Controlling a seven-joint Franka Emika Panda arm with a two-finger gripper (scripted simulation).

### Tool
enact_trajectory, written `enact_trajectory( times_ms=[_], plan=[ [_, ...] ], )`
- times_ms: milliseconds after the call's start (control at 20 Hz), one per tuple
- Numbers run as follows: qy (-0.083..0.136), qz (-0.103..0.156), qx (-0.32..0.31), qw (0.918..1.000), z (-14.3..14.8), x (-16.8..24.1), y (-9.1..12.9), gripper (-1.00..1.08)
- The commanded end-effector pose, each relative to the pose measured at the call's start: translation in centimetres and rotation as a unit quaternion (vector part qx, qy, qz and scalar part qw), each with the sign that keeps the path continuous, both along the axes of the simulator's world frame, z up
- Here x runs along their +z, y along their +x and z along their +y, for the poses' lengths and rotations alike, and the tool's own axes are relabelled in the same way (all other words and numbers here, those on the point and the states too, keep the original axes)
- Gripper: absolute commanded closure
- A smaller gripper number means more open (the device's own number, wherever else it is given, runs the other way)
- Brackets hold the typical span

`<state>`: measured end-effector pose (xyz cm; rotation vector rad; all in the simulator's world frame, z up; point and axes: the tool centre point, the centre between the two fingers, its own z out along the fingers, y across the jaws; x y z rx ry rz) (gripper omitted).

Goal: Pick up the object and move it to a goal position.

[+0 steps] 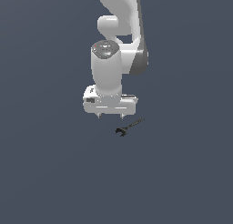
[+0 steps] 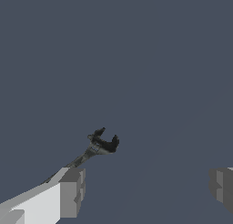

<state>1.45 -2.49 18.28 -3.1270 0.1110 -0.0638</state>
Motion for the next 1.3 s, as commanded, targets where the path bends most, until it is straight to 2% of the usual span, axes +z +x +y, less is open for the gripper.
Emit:
enact_trajectory(
  times_ms=[0, 500, 850, 1250],
  plan=[
    [0.000, 0.000, 0.000, 1.0000, 0.0, 0.0, 0.0, -0.92],
    [-0.017, 0.004, -0.002, 0.9999, -3.3, -0.6, -0.1, -0.92],
    [-0.015, 0.004, -0.010, 0.9998, -2.9, -0.8, -0.1, -0.92],
    [-0.011, 0.005, -0.053, 0.9985, -1.5, -1.8, -0.3, -0.92]
  ],
)
